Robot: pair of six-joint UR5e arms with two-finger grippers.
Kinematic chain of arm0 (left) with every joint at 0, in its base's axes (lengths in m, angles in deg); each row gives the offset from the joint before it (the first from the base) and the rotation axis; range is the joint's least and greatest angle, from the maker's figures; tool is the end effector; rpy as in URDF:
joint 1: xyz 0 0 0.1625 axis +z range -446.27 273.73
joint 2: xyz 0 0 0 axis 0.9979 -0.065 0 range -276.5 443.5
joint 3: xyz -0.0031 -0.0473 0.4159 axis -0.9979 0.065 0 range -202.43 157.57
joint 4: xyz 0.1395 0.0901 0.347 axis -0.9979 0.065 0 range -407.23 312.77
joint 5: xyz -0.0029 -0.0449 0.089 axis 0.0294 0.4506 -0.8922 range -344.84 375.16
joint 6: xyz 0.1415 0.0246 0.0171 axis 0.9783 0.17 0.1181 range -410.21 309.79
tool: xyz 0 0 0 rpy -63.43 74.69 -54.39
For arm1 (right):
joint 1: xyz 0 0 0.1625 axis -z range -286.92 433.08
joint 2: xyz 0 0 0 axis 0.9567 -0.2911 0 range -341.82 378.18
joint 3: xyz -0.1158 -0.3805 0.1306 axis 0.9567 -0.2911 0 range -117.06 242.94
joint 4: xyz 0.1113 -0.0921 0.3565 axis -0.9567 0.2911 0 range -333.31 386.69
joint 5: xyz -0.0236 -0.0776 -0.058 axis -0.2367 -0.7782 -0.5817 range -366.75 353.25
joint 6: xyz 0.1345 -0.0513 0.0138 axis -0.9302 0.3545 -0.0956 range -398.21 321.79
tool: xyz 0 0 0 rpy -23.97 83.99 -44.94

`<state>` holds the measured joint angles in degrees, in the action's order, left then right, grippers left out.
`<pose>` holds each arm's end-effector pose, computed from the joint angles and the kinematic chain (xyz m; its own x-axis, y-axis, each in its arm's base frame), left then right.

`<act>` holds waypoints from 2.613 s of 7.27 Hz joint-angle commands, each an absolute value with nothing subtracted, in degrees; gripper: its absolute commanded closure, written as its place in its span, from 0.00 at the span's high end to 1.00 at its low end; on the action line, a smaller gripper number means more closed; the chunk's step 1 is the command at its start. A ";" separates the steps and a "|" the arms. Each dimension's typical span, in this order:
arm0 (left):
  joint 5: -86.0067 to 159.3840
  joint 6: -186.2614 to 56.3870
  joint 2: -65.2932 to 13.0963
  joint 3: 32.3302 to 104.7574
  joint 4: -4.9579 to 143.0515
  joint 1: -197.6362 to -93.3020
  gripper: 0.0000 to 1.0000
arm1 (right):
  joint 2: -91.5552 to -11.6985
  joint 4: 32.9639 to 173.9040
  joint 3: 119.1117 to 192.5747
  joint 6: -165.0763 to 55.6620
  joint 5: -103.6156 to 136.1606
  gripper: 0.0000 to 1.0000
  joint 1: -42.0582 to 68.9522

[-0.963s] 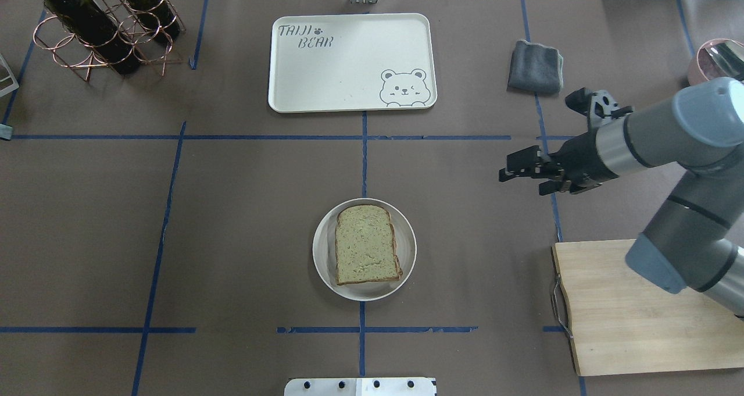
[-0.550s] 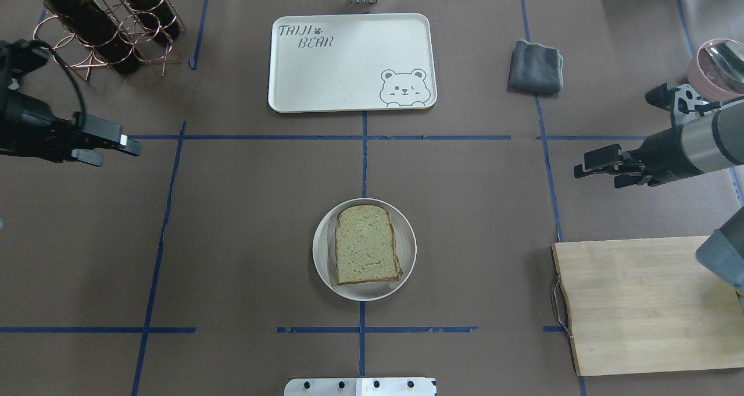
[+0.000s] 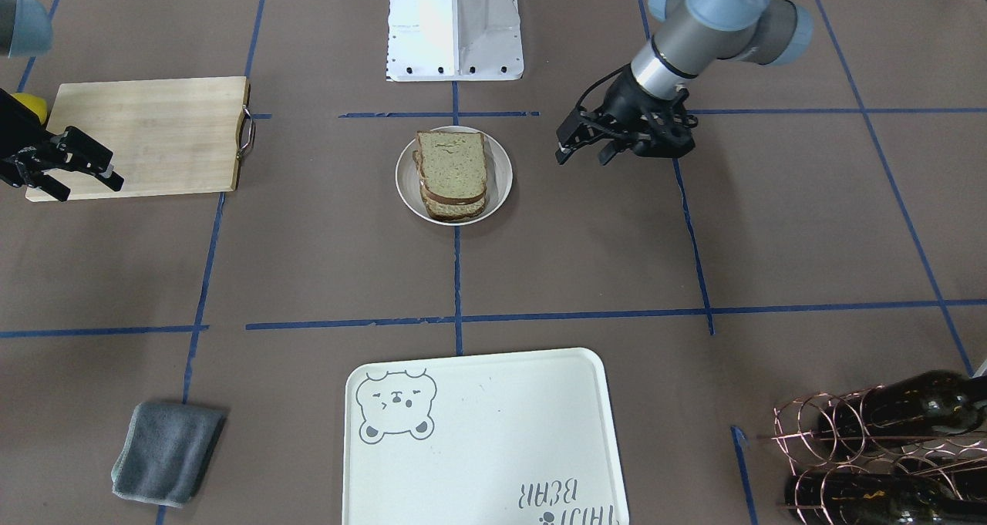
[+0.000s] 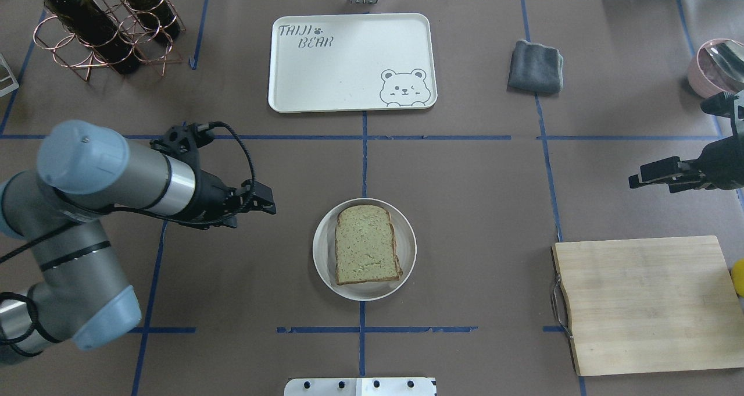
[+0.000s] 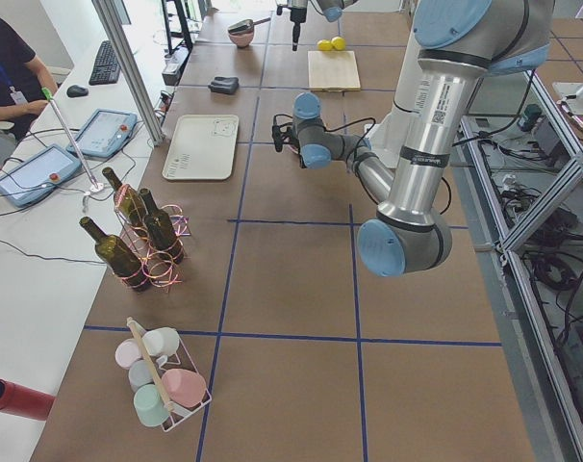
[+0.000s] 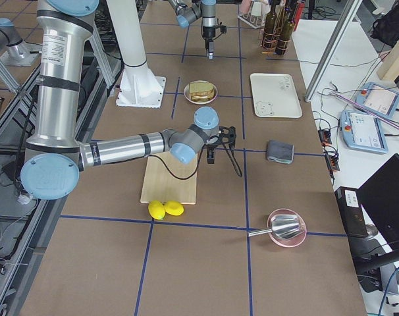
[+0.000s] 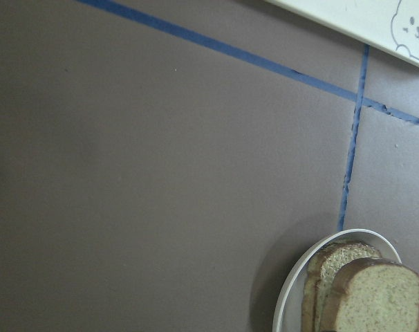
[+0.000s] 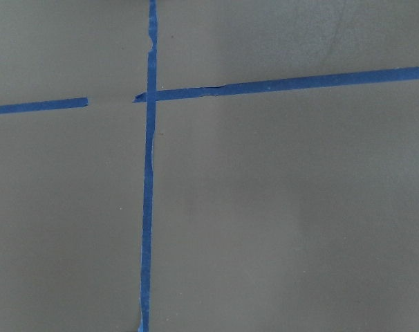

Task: Make sandwich and place on tray
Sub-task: 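Lower the left gripper to the plate rim nearest it and grasp it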

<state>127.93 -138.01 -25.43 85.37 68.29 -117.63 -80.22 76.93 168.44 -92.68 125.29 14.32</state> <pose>0.4631 -0.3728 0.3165 0.4046 -0.2051 -0.8912 0.1718 0.9742 -0.1462 -0.1989 -0.3981 0.5327 0.5102 0.0092 0.8600 -0.1044 0.9932 0.0513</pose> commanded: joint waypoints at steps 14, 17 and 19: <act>120.80 -137.92 -35.60 75.22 63.95 -107.72 0.15 | -80.26 77.05 168.41 -92.43 126.67 1.00 14.19; 120.89 -138.01 -35.95 75.48 64.21 -107.81 0.00 | -80.17 77.05 168.40 -92.43 126.67 1.00 14.28; 120.97 -139.14 -35.33 75.66 69.64 -107.98 0.00 | -80.08 77.14 168.40 -92.43 126.67 1.00 14.28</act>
<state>120.91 -138.44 -35.63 75.51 66.95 -107.85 -80.12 77.07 168.41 -92.43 126.67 14.27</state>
